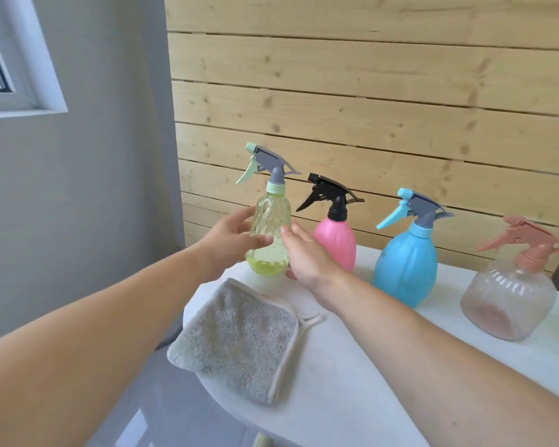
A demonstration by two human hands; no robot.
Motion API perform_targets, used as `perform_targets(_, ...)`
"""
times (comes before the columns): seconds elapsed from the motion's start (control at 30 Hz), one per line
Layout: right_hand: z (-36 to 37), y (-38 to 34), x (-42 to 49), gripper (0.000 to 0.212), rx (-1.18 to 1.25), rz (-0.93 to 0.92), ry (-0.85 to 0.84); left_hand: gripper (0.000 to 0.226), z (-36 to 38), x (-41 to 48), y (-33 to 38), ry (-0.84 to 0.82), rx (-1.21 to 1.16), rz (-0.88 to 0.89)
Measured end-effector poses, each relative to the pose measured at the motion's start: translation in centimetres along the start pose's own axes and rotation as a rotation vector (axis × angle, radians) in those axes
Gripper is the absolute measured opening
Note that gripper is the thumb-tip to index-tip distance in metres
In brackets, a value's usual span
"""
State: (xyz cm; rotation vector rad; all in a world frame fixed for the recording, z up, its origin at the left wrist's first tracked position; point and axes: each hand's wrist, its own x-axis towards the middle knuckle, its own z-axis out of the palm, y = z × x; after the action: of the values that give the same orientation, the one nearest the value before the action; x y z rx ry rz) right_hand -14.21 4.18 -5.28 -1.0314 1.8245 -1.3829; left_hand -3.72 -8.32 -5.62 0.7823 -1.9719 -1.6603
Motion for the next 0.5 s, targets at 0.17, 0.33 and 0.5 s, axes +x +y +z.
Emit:
perform_targets(0.17,0.2,0.1,0.2,0.057,0.025,0.019,0.01,0.085,0.1,0.3,-0.9,-0.002,-0.036,-0.015)
perform_targets(0.33,0.0,0.5,0.1,0.053,0.023,-0.006,0.032,0.065,0.6,0.5,-1.3,-0.03,-0.042,0.026)
perform_targets(0.5,0.3,0.7,-0.3,0.055,0.017,-0.002,0.037,0.065,0.6,0.5,-1.4,-0.065,-0.032,0.044)
